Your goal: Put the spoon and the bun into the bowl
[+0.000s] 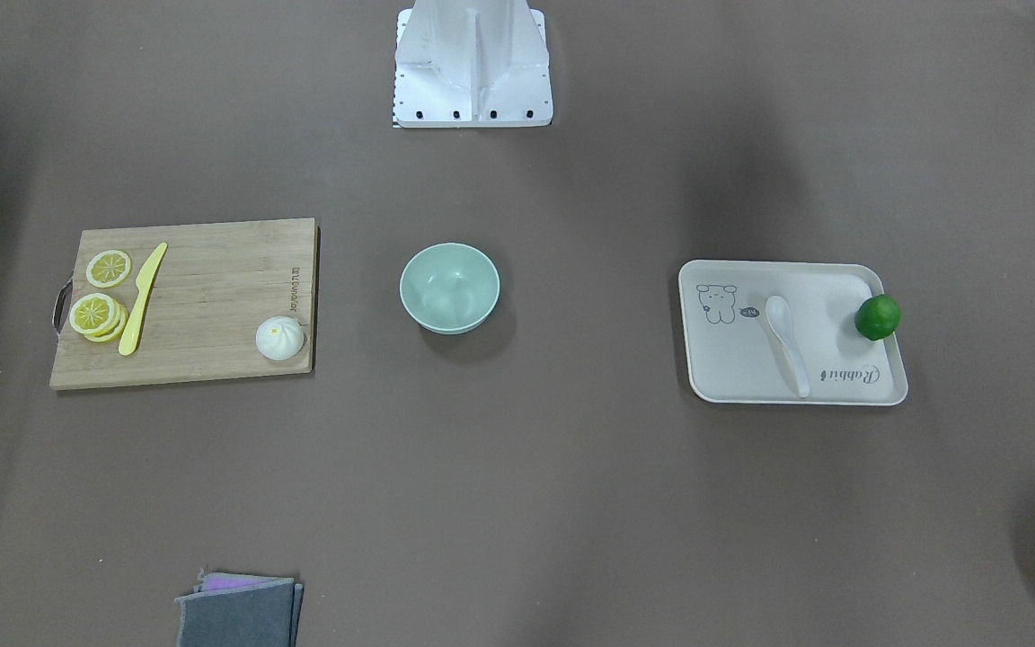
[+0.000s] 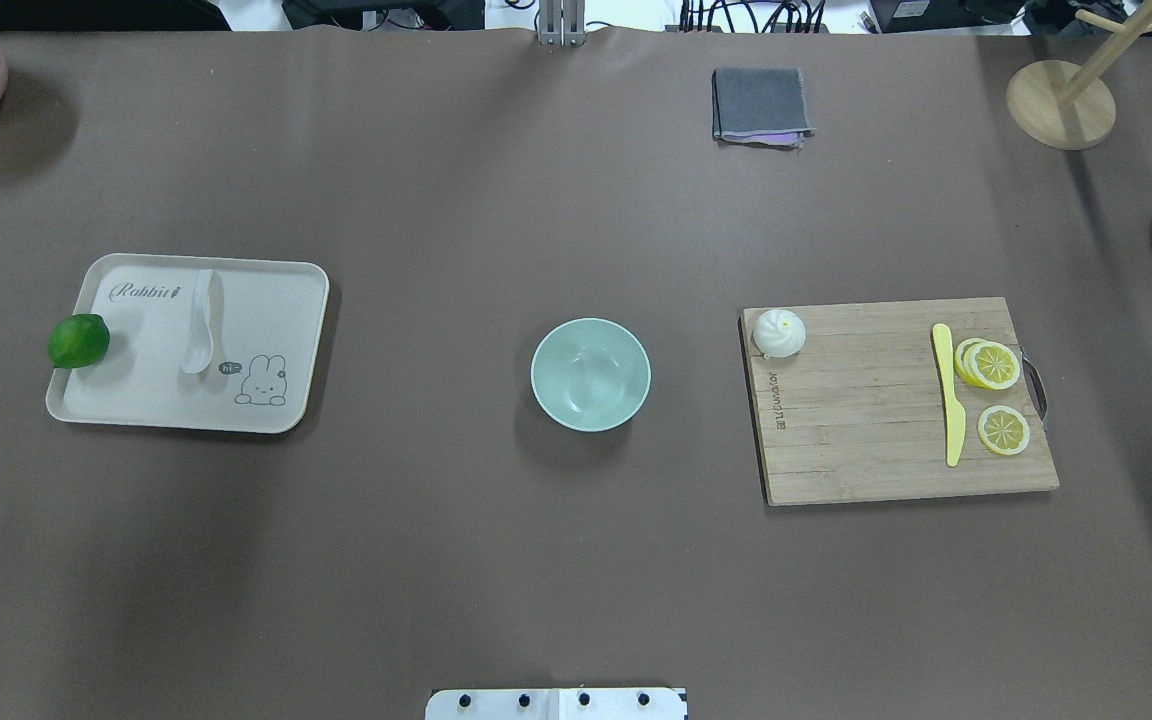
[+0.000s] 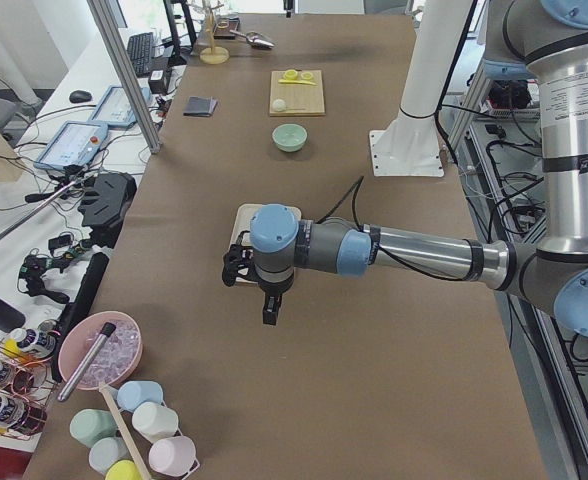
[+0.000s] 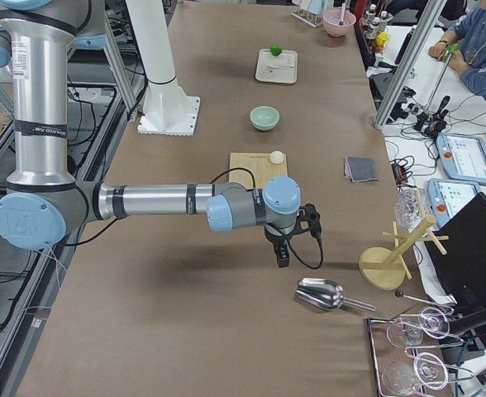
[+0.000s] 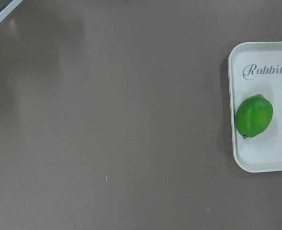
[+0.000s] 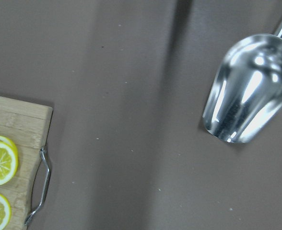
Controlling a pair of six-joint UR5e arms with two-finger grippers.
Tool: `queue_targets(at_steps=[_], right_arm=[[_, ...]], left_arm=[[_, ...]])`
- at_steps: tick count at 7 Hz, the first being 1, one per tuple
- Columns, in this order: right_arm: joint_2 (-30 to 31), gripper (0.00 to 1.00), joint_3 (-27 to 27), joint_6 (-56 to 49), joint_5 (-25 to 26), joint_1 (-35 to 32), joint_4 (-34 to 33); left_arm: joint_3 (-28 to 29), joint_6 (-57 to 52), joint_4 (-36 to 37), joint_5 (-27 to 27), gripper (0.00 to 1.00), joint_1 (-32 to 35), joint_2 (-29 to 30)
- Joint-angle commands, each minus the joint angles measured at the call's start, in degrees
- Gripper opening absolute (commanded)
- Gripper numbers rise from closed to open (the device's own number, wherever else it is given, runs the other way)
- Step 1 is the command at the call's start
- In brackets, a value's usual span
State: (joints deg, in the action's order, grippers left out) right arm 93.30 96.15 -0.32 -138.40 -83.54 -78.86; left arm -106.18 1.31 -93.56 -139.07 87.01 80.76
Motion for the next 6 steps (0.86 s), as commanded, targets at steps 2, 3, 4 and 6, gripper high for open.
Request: queue_targets(at_steps=[2,3,4,6], right_arm=[[-1.70,1.00,0.62,3.73,-0.20,7.15,4.68],[-1.80,1.00,1.49,4.97,-0.11,7.94,4.68],[-1.80,1.00,3.68,8.38,-0.11,8.73,4.68],[-2.06,1.00,7.29,18.04,0.24,12.76,4.77]], left_arm=[[1.85,3.93,-12.68,-0.06,0.98,-0.26,-0.43],[1.25,9.36,-13.91,-0.15,0.98,-0.96,0.27],[0.54,15.07,-15.67,0.02,0.98,-2.45,1.58],[1.15,20.22,-16.39,0.02,0.98,-5.61,6.05]])
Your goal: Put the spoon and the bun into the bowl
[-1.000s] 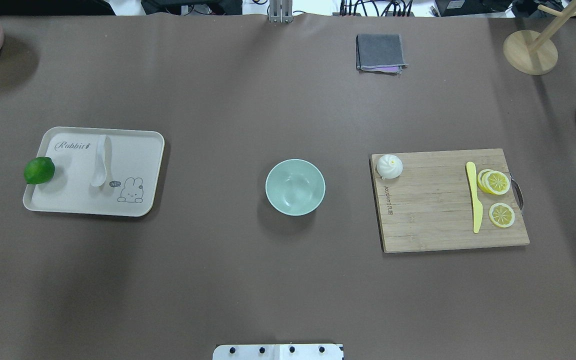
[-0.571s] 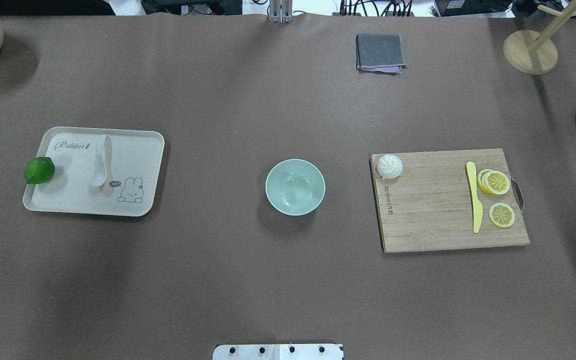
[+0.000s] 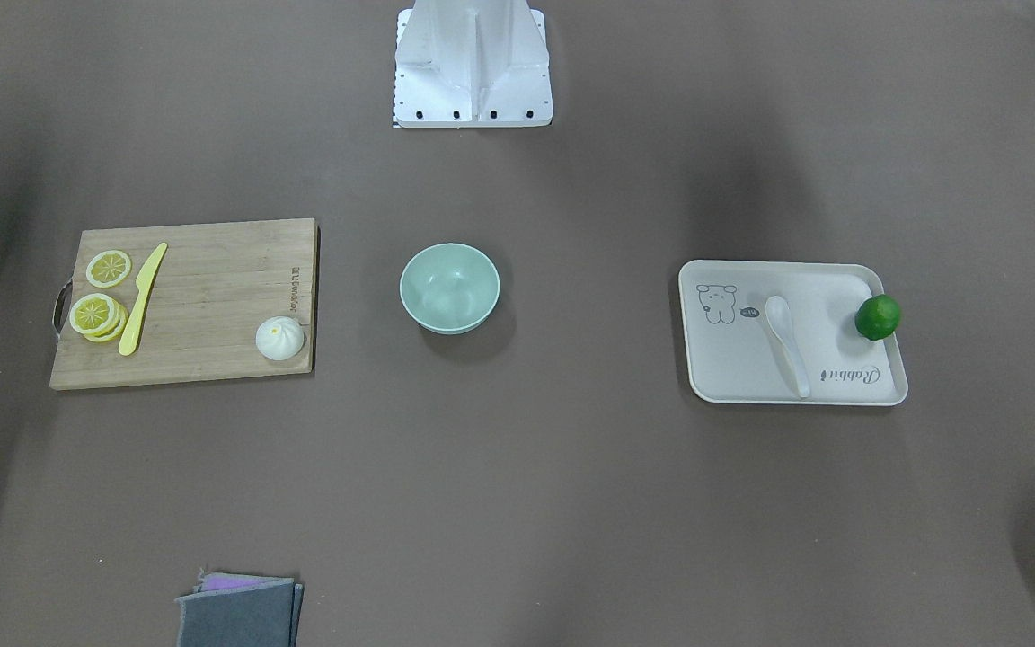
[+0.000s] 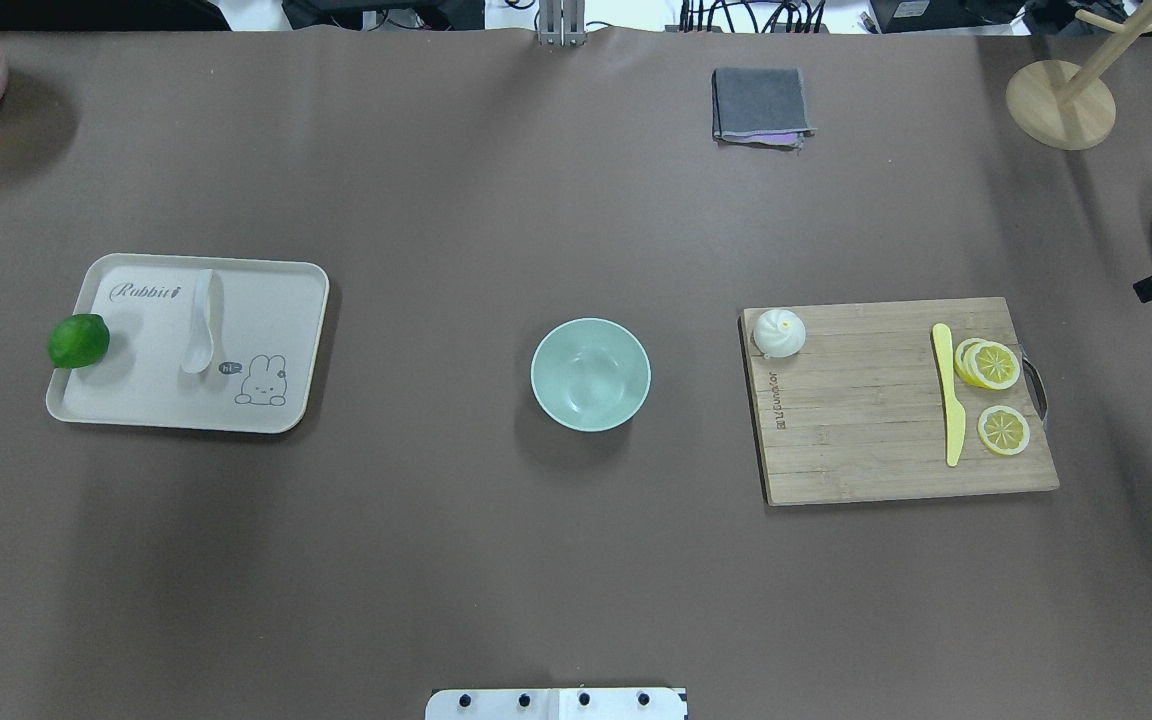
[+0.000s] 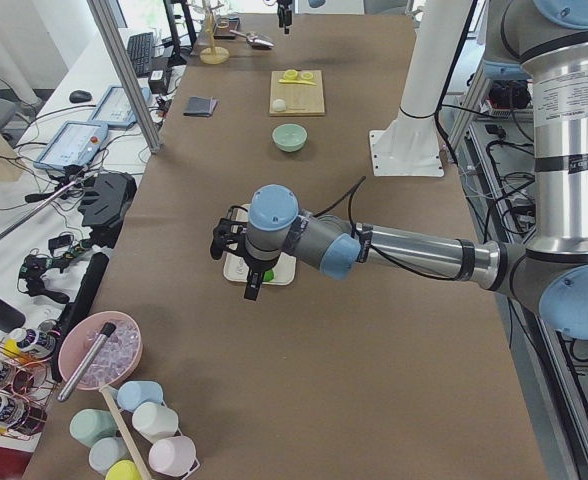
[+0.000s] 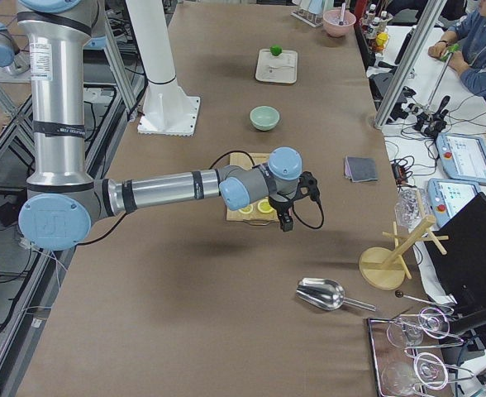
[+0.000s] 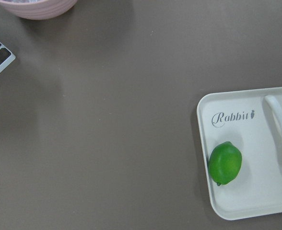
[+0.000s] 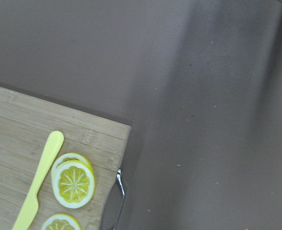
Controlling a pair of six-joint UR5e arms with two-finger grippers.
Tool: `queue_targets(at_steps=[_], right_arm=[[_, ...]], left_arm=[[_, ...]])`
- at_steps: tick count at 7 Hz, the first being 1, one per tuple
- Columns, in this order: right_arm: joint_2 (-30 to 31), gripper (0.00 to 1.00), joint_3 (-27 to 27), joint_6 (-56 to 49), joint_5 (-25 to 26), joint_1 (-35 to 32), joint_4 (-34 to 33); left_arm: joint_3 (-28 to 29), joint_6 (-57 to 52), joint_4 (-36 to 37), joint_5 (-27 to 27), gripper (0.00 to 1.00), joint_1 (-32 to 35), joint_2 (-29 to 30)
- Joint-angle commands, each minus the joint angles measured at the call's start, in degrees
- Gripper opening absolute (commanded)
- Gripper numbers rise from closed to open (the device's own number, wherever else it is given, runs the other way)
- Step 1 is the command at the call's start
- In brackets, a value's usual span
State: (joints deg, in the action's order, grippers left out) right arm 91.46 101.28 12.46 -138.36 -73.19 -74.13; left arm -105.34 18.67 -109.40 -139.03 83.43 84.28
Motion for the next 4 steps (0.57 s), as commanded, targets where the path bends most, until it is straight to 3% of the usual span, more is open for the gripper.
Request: queue_targets(at_steps=[1,4], right_arm=[[-1.36,1.00,3.47,8.34,0.29,4.87,0.04],[-8.47,0.98,3.49,18.10,1.07,12.43,0.04]], left_arm=[[0.75,5.12,-0.38,-0.02,0.97,-6.57,5.86],[4.51,17.60,-0.12,6.73,0.97,-17.22,13.25]])
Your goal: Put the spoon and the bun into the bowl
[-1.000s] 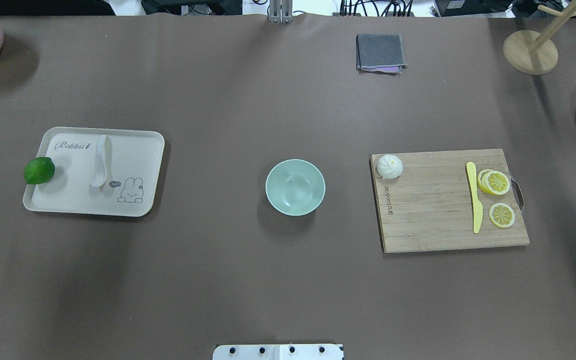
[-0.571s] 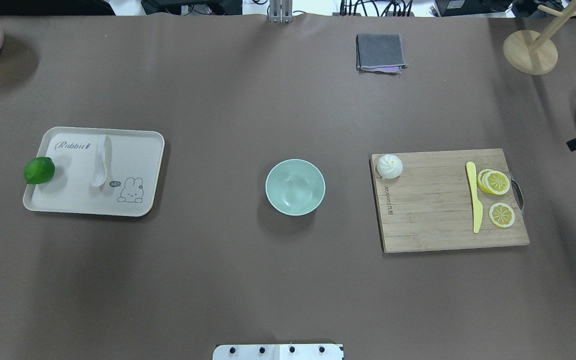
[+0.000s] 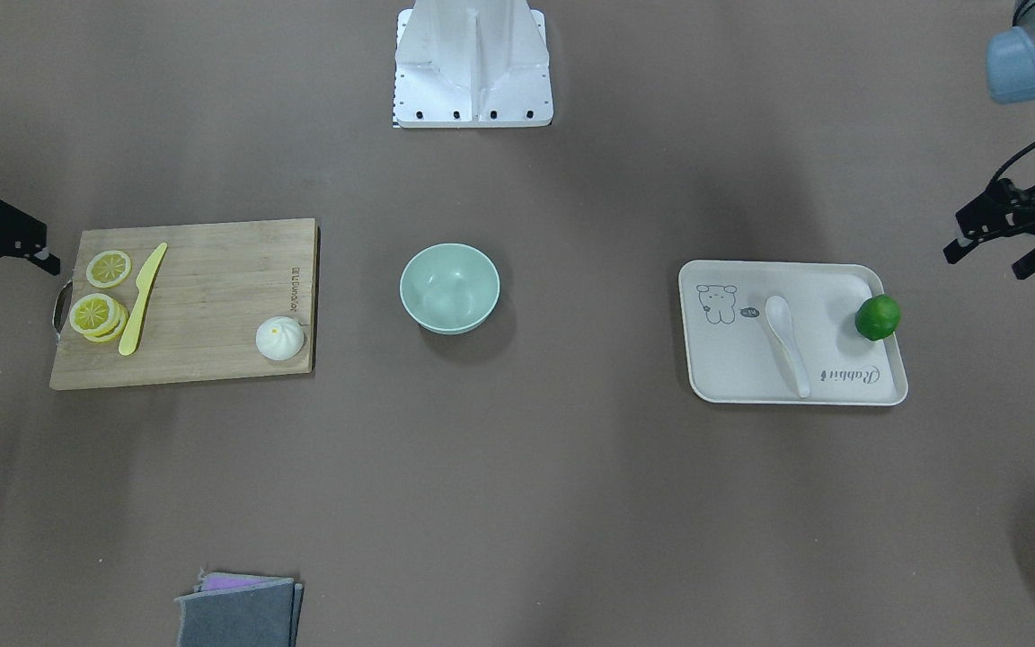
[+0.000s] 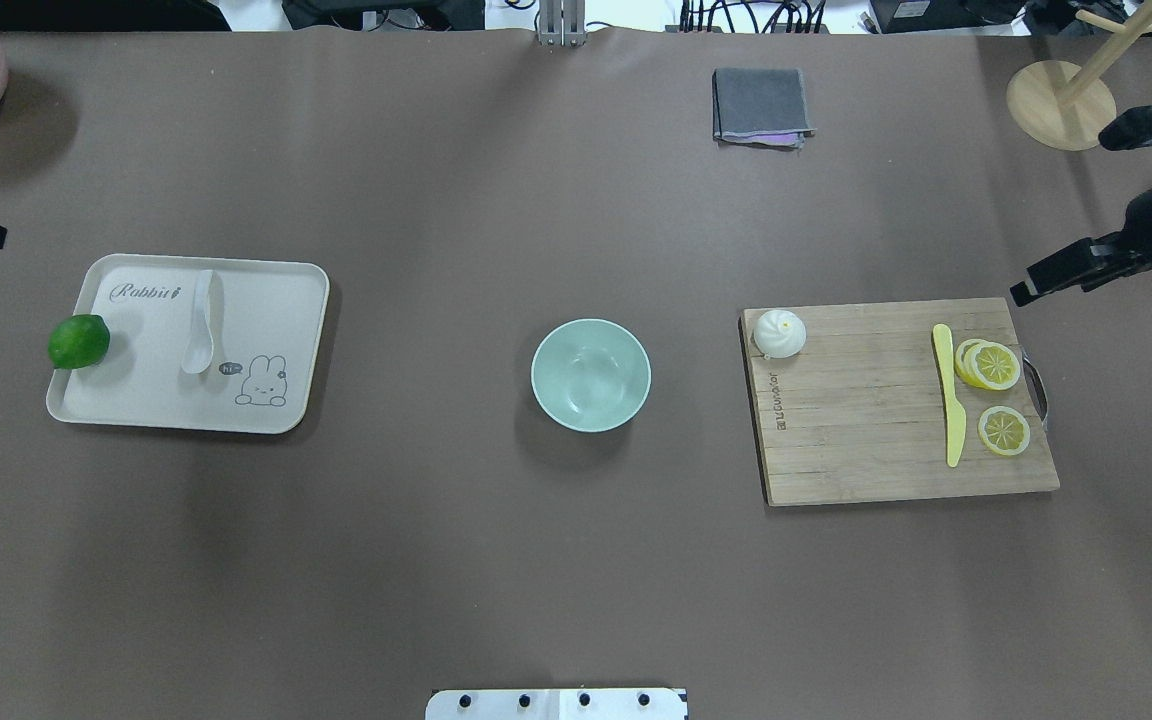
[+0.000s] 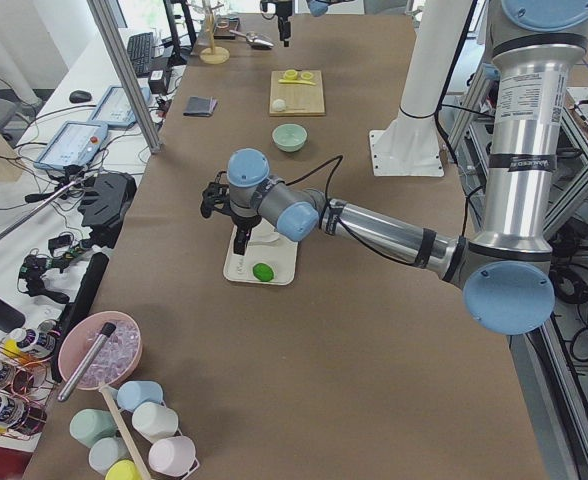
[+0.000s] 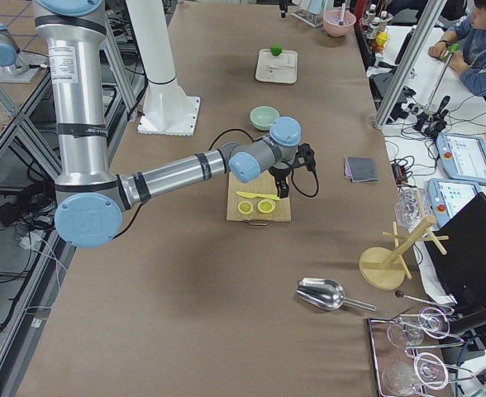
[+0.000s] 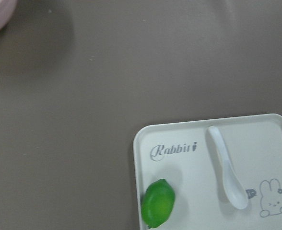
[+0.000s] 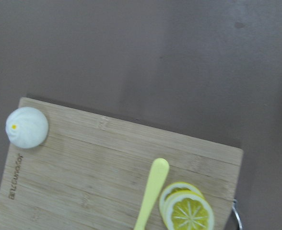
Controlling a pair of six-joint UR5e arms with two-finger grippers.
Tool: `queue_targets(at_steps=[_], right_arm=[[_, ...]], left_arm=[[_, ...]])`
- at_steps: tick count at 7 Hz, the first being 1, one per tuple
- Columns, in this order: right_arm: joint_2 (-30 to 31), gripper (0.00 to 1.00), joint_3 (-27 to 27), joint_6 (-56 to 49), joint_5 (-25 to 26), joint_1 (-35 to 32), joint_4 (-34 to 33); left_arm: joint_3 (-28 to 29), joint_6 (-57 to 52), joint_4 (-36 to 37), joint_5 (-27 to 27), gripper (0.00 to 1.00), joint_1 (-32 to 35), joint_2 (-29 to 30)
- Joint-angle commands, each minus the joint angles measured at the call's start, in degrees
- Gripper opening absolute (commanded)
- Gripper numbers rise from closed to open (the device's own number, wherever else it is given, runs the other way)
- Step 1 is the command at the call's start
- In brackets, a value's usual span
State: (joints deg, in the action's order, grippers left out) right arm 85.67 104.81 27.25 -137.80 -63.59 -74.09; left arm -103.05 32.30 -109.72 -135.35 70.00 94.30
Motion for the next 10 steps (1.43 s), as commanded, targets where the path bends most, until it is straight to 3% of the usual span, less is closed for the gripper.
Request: queue_targets(at_steps=[1,3,4,5,7,8,10], right_arm=[[-4.18,0.99,0.30,6.12,5.13,6.69,0.09],[-6.74,0.98,-0.22,11.38,7.89,10.93,2.46],[-7.79,0.98,-0.48,13.25,12.60,13.64,2.46],[-8.67,0.96,-1.00,13.53,13.78,14.45,2.37],[-10.60,0.94,-2.58,13.53,13.97,14.98,2.37],[-12.18,0.94,-4.33,13.53,14.05,15.34,2.37],[-12.63,0.94,-4.70,13.53,14.05,15.34,2.37]], left_arm=[[5.90,5.56,-0.06,2.90,0.97,-6.52,6.56],[9.08,12.16,-0.06,6.56,0.98,-13.11,10.45],[11.45,12.78,-0.15,8.51,0.97,-14.70,11.77],[13.91,12.70,-0.23,9.22,0.97,-15.24,13.35],[15.25,12.78,-0.41,12.47,0.88,-17.69,13.28],[15.69,12.70,-0.41,12.48,0.79,-18.05,13.28],[16.56,12.70,-0.50,12.48,0.72,-18.76,13.37]])
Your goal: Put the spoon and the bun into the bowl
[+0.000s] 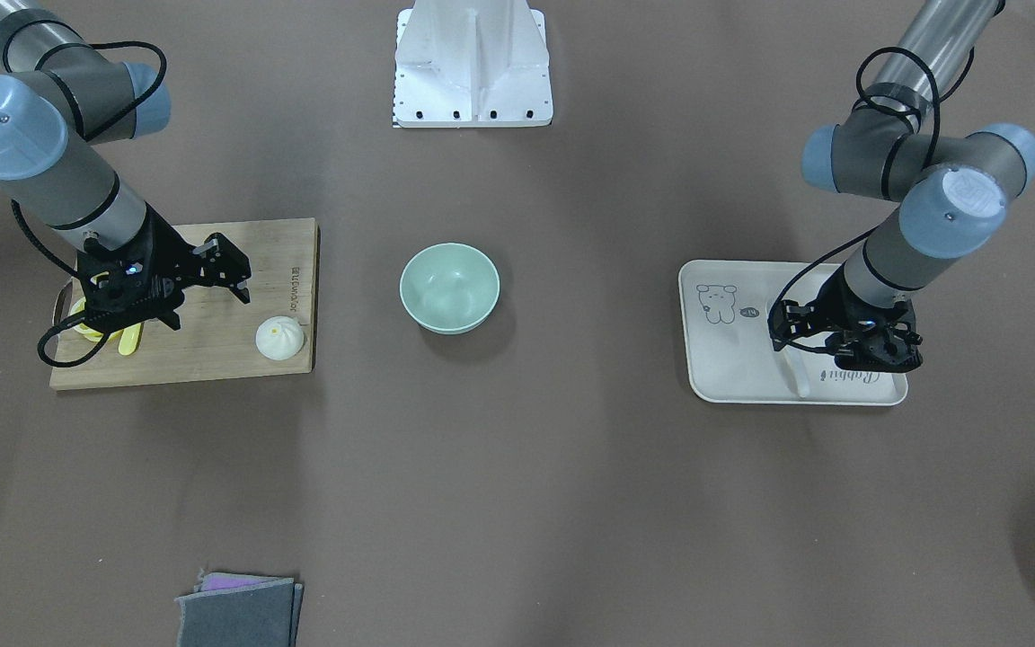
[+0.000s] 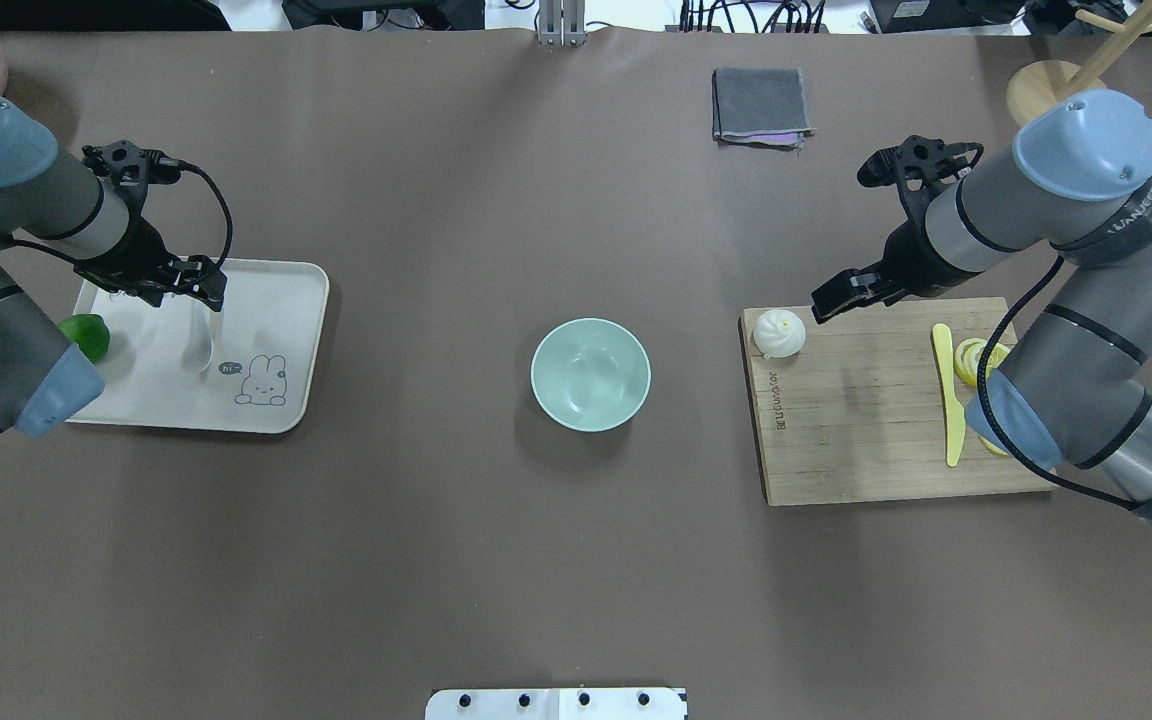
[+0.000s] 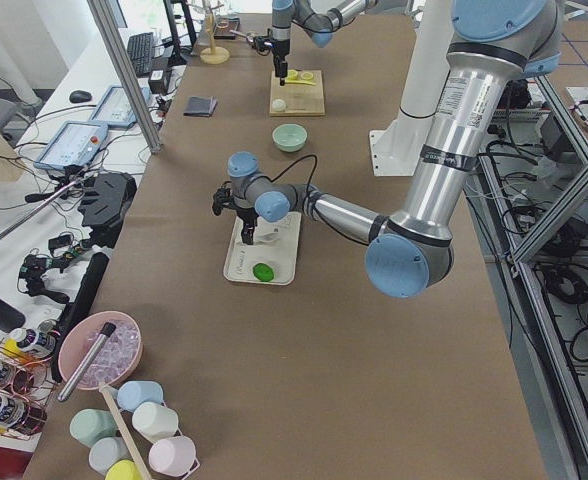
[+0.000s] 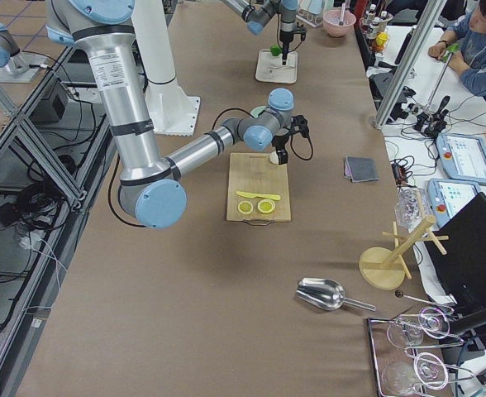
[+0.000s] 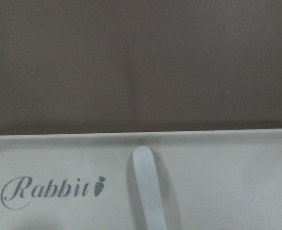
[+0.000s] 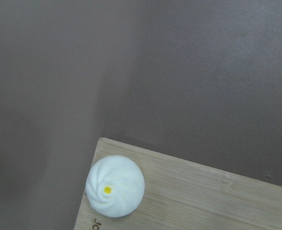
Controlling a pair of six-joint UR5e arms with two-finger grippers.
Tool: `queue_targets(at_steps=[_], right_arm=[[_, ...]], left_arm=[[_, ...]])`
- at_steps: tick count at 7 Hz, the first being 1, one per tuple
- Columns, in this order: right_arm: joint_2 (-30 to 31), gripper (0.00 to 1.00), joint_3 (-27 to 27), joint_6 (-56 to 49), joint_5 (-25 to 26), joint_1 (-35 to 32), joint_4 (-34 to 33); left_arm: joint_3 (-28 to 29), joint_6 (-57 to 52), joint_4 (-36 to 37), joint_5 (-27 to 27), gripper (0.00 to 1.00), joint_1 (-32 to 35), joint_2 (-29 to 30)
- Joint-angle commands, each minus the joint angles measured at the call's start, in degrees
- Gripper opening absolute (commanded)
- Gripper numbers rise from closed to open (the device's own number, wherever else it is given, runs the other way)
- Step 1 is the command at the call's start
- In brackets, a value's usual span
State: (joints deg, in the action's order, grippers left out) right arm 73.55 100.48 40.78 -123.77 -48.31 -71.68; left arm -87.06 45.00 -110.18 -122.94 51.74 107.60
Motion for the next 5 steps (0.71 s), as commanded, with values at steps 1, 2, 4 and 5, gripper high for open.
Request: queue_targets(at_steps=[1,2,4,5], right_arm=[[-1.12,0.94,-0.55,0.00,0.02,0.14,-0.04],[-1.13,0.94,-0.55,0.00,0.02,0.14,-0.04],[-1.21,0.94,-0.55,0.00,-0.07,0.14,-0.04],[-1.22,0.94,-0.55,0.00,-0.07,0.14,-0.04]], left_arm=[[1.35,0.00,-0.47,0.07,0.69,-0.59,0.07],[2.49,0.08,-2.47,0.07,0.67,-0.59,0.07],[2.94,0.17,-2.84,0.07,0.48,-0.59,0.15],[2.94,0.17,-2.84,0.07,0.16,-0.59,0.16]])
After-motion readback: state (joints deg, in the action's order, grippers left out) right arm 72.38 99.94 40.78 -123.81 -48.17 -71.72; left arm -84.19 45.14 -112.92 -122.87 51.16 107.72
